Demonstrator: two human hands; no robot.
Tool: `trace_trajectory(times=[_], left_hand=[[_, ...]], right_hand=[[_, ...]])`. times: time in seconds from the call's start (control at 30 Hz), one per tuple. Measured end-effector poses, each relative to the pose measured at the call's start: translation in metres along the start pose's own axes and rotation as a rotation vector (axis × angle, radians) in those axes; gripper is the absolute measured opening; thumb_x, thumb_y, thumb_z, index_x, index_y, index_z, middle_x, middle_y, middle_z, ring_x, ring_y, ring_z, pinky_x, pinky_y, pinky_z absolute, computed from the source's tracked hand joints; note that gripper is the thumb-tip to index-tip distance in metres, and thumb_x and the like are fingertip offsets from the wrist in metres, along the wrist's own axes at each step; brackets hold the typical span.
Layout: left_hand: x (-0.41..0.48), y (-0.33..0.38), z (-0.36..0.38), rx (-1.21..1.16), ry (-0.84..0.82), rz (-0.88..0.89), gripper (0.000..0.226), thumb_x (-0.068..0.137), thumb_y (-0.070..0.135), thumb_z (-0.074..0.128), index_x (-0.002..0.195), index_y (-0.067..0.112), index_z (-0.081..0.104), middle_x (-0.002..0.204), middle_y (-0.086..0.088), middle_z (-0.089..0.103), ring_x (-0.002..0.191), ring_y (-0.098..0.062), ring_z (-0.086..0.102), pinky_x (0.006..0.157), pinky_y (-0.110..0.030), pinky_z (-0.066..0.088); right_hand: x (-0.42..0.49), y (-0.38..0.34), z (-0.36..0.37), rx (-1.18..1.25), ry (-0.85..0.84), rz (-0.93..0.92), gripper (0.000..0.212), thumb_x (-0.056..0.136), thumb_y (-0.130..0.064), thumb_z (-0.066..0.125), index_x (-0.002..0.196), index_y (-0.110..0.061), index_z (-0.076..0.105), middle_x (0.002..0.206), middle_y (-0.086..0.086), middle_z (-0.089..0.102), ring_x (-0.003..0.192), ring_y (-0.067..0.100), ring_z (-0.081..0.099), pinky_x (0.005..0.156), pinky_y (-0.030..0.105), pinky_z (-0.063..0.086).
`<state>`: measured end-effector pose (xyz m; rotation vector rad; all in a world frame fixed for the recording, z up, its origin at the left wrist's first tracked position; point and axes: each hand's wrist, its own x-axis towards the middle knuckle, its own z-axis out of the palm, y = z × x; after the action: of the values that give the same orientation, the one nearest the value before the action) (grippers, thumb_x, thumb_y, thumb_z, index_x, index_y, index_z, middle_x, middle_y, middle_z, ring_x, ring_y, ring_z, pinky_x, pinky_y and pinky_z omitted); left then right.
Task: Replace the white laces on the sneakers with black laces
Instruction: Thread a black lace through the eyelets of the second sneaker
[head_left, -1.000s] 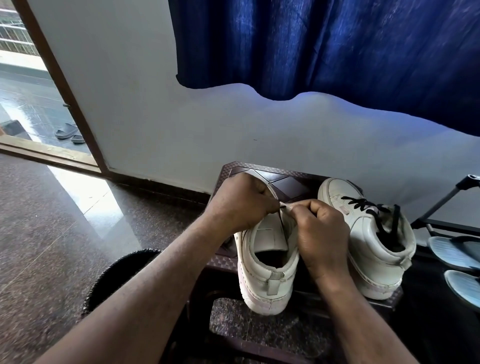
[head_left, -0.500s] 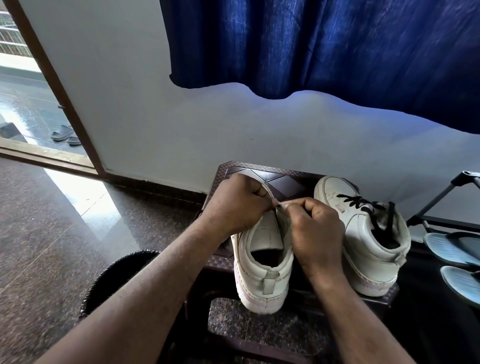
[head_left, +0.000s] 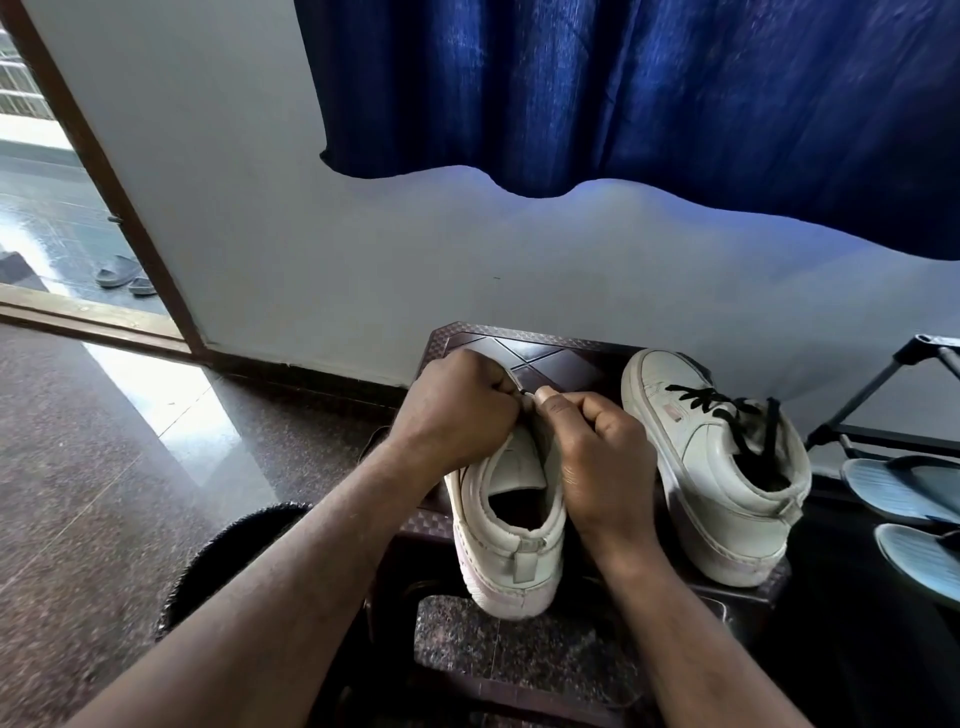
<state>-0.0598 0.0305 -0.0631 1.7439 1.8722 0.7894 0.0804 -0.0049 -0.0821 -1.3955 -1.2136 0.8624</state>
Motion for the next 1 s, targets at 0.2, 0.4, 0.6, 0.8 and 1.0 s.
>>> trace_trajectory(times=[0.2, 0.4, 0.6, 0.8, 1.0], left_hand=[[-0.003, -0.001, 0.002, -0.079, 0.037, -0.017, 0.028, 0.087, 0.033, 0.077, 0.060, 0.027, 0.071, 0.058, 0.009, 0.064, 0.063, -0.010, 0.059, 0.054, -0.024, 0.040], [0.001, -0.006, 0.000, -0.176, -0.026, -0.034, 0.038, 0.088, 0.032, 0.082, 0.055, 0.021, 0.066, 0.045, 0.016, 0.051, 0.044, 0.001, 0.043, 0.048, -0.018, 0.033], [-0.002, -0.009, -0.004, -0.182, -0.094, -0.019, 0.041, 0.092, 0.038, 0.077, 0.059, 0.018, 0.064, 0.046, 0.016, 0.050, 0.045, 0.000, 0.042, 0.050, -0.018, 0.034], [-0.006, -0.008, -0.013, -0.247, -0.179, -0.040, 0.024, 0.086, 0.038, 0.080, 0.078, 0.015, 0.079, 0.066, -0.002, 0.067, 0.059, -0.011, 0.054, 0.064, -0.027, 0.044], [-0.008, -0.006, -0.014, -0.273, -0.165, -0.077, 0.021, 0.083, 0.032, 0.083, 0.066, 0.022, 0.077, 0.061, -0.002, 0.067, 0.054, -0.007, 0.053, 0.061, -0.025, 0.044]], right_hand=[[-0.004, -0.002, 0.003, 0.014, 0.014, -0.047, 0.038, 0.098, -0.048, 0.067, 0.066, -0.028, 0.074, 0.059, -0.015, 0.065, 0.059, 0.004, 0.056, 0.063, 0.022, 0.043], [0.008, 0.008, 0.002, 0.294, -0.060, 0.180, 0.030, 0.102, -0.030, 0.064, 0.082, -0.014, 0.081, 0.086, 0.006, 0.079, 0.086, 0.021, 0.071, 0.083, 0.037, 0.056], [0.018, 0.014, 0.006, 0.365, -0.153, 0.238, 0.018, 0.092, -0.006, 0.073, 0.079, -0.017, 0.077, 0.085, 0.004, 0.078, 0.082, 0.016, 0.068, 0.087, 0.041, 0.059], [0.034, 0.021, 0.003, 0.204, -0.013, 0.137, 0.017, 0.101, -0.015, 0.066, 0.084, -0.018, 0.069, 0.079, 0.002, 0.073, 0.075, 0.017, 0.064, 0.075, 0.039, 0.056], [0.033, 0.013, 0.002, 0.423, 0.030, 0.203, 0.018, 0.101, -0.024, 0.066, 0.089, -0.011, 0.067, 0.074, 0.002, 0.068, 0.067, 0.015, 0.060, 0.059, 0.023, 0.052]])
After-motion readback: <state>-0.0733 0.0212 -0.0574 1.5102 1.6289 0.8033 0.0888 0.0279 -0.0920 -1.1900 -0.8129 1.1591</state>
